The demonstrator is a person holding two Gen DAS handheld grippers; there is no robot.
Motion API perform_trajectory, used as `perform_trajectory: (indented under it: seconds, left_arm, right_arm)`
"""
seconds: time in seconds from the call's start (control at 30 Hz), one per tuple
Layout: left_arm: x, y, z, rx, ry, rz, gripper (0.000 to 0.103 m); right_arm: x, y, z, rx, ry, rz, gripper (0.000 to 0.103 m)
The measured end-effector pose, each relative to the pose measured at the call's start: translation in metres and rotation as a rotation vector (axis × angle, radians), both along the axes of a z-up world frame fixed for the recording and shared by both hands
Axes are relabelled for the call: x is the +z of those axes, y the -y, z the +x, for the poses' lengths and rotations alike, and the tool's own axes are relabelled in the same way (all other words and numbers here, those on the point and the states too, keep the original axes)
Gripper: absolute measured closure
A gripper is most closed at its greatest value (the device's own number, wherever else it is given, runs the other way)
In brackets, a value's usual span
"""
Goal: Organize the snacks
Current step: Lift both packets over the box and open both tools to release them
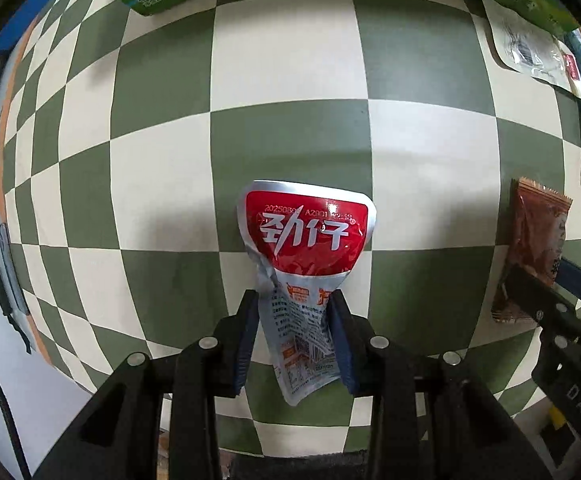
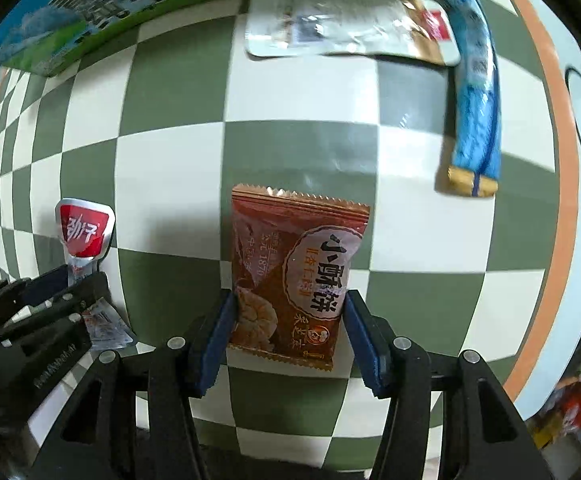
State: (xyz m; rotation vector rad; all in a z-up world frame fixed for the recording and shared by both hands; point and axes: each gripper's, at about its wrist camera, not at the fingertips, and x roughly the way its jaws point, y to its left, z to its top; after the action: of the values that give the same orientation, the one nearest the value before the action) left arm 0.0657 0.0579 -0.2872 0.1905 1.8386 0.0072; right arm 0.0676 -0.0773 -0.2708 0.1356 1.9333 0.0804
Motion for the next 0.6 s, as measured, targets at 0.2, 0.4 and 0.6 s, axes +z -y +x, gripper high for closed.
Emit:
perform_trajectory:
  seconds: [0.2, 0.4, 0.6]
  left_arm:
    - [-0.006, 0.005, -0.008, 0.011, 0.000, -0.004, 0.071]
    - [0.001, -0.006, -0.004, -0.003, 0.026, 0.009, 0.074]
    - [0.018, -0.006, -0.017, 0.001, 0.051, -0.026, 0.074]
  right_arm:
    - [-0.007, 0.006, 0.007, -0.023, -0.010, -0.015, 0.041]
    - [-0.007, -0.035, 0.017, 0.052, 0.039, -0.072, 0.041]
    - [0.005, -0.041, 0.000, 0.056, 0.054, -0.041, 0.041]
